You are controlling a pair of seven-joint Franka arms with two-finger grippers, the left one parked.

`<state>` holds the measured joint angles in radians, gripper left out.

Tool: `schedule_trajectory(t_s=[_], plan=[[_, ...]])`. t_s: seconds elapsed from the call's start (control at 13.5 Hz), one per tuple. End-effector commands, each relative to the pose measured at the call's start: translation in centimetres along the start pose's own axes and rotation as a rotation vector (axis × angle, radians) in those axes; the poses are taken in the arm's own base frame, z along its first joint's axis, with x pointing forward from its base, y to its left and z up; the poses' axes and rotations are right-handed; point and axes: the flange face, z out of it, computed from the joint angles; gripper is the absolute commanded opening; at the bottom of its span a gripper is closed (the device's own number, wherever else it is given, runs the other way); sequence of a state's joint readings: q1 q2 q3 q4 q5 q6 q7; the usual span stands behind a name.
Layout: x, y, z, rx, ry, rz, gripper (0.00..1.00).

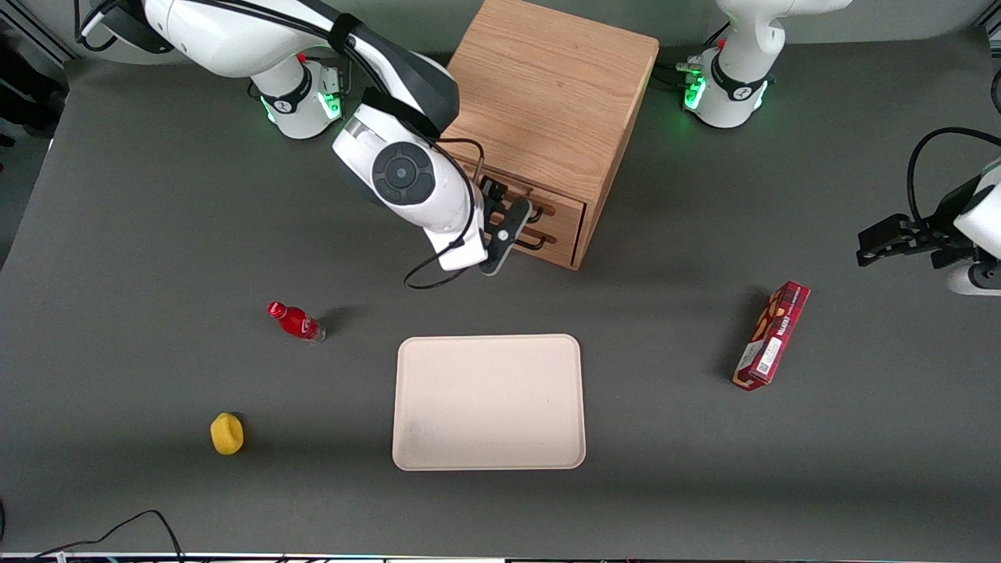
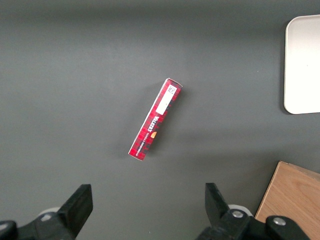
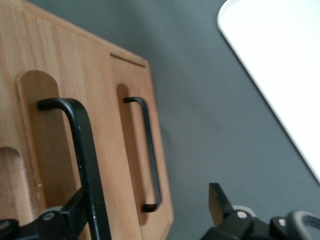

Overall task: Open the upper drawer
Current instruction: 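Pull the upper drawer outward by its handle with the right gripper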

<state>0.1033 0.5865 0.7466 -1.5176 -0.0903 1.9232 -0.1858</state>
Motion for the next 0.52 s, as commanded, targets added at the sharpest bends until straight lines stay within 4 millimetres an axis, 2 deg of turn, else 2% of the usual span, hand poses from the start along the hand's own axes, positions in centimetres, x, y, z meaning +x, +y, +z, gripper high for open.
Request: schedule_trajectory(t_s=[0.0, 0.22, 0.44], plan=[[-0.2, 3.1, 0.0, -0.032, 0.019, -0.031, 1.00], [-0.6, 5.2, -0.2, -0.046, 0.022, -0.036, 1.00], [-1.0, 8.0, -1.8, -0.069, 0.054, -0.023, 1.00]])
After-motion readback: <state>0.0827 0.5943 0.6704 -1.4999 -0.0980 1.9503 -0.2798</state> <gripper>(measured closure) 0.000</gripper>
